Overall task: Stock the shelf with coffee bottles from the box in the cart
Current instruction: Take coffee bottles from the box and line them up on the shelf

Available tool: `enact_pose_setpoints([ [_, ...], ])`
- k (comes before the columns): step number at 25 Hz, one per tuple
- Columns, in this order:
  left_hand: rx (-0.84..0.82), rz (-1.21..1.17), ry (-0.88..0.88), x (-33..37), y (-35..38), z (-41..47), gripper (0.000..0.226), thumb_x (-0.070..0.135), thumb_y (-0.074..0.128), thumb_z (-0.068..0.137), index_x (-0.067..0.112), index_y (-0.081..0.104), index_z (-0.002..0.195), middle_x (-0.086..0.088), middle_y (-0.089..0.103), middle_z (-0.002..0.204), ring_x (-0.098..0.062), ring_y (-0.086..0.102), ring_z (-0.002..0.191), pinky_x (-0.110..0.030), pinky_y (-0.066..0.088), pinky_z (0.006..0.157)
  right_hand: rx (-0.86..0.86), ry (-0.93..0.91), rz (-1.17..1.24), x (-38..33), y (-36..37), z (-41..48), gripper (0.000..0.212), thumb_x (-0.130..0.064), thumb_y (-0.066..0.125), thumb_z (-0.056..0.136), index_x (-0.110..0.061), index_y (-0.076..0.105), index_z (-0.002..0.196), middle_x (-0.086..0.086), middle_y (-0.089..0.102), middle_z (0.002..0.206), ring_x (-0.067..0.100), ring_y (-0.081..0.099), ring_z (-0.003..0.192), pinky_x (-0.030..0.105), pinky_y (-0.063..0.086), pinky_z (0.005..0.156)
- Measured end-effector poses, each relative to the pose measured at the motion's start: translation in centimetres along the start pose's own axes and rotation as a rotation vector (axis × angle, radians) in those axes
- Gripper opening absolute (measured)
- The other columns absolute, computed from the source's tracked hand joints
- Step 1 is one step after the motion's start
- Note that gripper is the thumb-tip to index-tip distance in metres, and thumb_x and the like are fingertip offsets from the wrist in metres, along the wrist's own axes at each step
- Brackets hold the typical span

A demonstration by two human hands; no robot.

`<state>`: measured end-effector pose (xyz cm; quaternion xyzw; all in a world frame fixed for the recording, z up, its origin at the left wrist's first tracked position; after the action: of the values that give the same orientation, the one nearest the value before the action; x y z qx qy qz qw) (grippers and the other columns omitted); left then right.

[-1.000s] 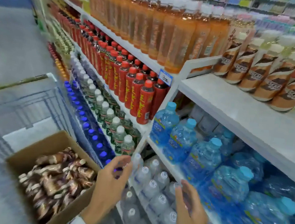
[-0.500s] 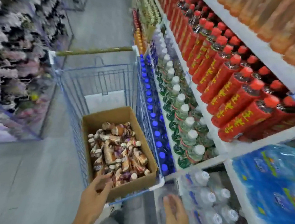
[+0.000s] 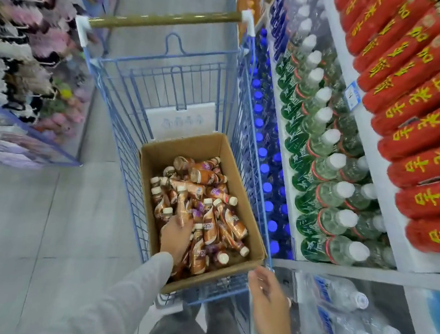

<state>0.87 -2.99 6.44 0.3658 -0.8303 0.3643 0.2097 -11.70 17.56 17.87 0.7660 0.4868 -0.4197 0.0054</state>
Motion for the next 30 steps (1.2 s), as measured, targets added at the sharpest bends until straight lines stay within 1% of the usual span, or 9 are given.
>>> enact_pose_setpoints([
  [3, -0.015, 0.138, -0.095, -0.6, 3.0, 6.4, 0.054, 0.049, 0.062, 0.088, 0.011, 0.057, 0.126, -0.013, 0.066, 0.125, -0.033, 0.063, 0.113, -0.048, 0.051, 0.100, -0.036, 0.027, -0.053, -0.5, -0.1, 1.6, 0.022, -0.038, 0.060, 0.099, -0.032, 0.063, 0.120, -0.014, 0.066, 0.118, 0.006, 0.060, 0.113, 0.023, 0.042, 0.091],
  [7, 0.057, 0.500, -0.189, -1.3, 6.6, 10.4, 0.084, 0.047, 0.055, 0.098, -0.002, 0.019, 0.156, -0.021, 0.035, 0.157, -0.036, 0.037, 0.143, -0.047, 0.035, 0.113, -0.095, 0.073, -0.075, -0.7, 0.5, 3.2, 0.023, -0.040, 0.059, 0.099, -0.033, 0.062, 0.121, -0.020, 0.064, 0.120, 0.002, 0.058, 0.116, 0.022, 0.041, 0.093],
  [12, 0.146, 0.615, -0.183, -2.1, 8.8, 10.8, 0.075, 0.037, 0.060, 0.098, 0.001, 0.024, 0.152, -0.019, 0.047, 0.145, -0.037, 0.046, 0.133, -0.045, 0.045, 0.102, -0.132, 0.094, -0.126, -0.6, 1.1, 5.1, 0.023, -0.042, 0.058, 0.099, -0.034, 0.062, 0.120, -0.021, 0.063, 0.117, -0.004, 0.057, 0.112, 0.022, 0.042, 0.093],
  [17, 0.005, 0.183, -0.006, -1.0, 3.5, 6.7, 0.070, 0.047, 0.070, 0.085, 0.020, 0.042, 0.144, -0.002, 0.061, 0.136, -0.026, 0.057, 0.124, -0.047, 0.046, 0.108, -0.246, 0.045, -0.169, -1.7, 2.8, 8.1, 0.033, -0.045, 0.056, 0.100, -0.031, 0.057, 0.130, -0.019, 0.061, 0.124, 0.000, 0.057, 0.116, 0.025, 0.044, 0.099],
  [21, -0.002, -0.139, -0.025, -1.0, -0.6, 0.0, 0.067, 0.043, 0.079, 0.084, 0.030, 0.046, 0.141, 0.009, 0.065, 0.124, -0.015, 0.062, 0.113, -0.040, 0.050, 0.103, -0.292, 0.048, -0.289, -1.2, 7.0, 13.5, 0.036, -0.042, 0.057, 0.100, -0.023, 0.058, 0.130, -0.008, 0.063, 0.126, 0.013, 0.058, 0.119, 0.031, 0.047, 0.100],
  [24, 0.034, -0.287, -0.104, -2.1, -2.9, -3.1, 0.065, 0.043, 0.082, 0.081, 0.032, 0.051, 0.137, 0.012, 0.068, 0.119, -0.011, 0.066, 0.109, -0.034, 0.056, 0.092, -0.309, 0.089, -0.370, 0.0, 11.3, 18.2, 0.042, -0.045, 0.056, 0.098, -0.018, 0.055, 0.131, 0.002, 0.062, 0.132, 0.024, 0.056, 0.124, 0.040, 0.043, 0.108],
  [26, 0.057, -0.323, -0.122, -2.9, -3.8, -4.5, 0.058, 0.035, 0.081, 0.083, 0.032, 0.053, 0.134, 0.016, 0.068, 0.115, -0.004, 0.066, 0.104, -0.018, 0.055, 0.076, -0.295, 0.137, -0.427, 1.0, 14.1, 20.8, 0.054, -0.043, 0.057, 0.094, -0.015, 0.048, 0.140, 0.008, 0.055, 0.143, 0.032, 0.051, 0.131, 0.044, 0.038, 0.114],
  [28, 0.070, -0.331, -0.129, -3.7, -4.4, -5.5, 0.055, 0.029, 0.080, 0.085, 0.030, 0.053, 0.133, 0.016, 0.066, 0.114, 0.000, 0.066, 0.098, -0.010, 0.053, 0.063, -0.269, 0.171, -0.491, 2.0, 17.1, 22.6, 0.069, -0.033, 0.061, 0.091, -0.008, 0.034, 0.150, 0.014, 0.041, 0.153, 0.037, 0.043, 0.137, 0.044, 0.034, 0.116],
  [30, 0.085, -0.335, -0.146, -4.5, -4.8, -6.2, 0.053, 0.026, 0.079, 0.085, 0.032, 0.052, 0.130, 0.017, 0.065, 0.111, 0.007, 0.066, 0.090, -0.007, 0.051, 0.060, -0.204, 0.152, -0.589, 2.6, 19.5, 23.1, 0.080, -0.025, 0.063, 0.093, -0.003, 0.019, 0.156, 0.019, 0.025, 0.160, 0.038, 0.032, 0.144, 0.044, 0.030, 0.117],
])
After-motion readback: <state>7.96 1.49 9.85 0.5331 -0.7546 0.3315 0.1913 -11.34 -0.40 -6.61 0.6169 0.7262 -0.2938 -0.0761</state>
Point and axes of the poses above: each hand's wrist, its own z-axis towards the middle knuckle, its own y-axis out of the palm, x = y × z, the point moved 1 cm from there along z, towards the middle knuckle
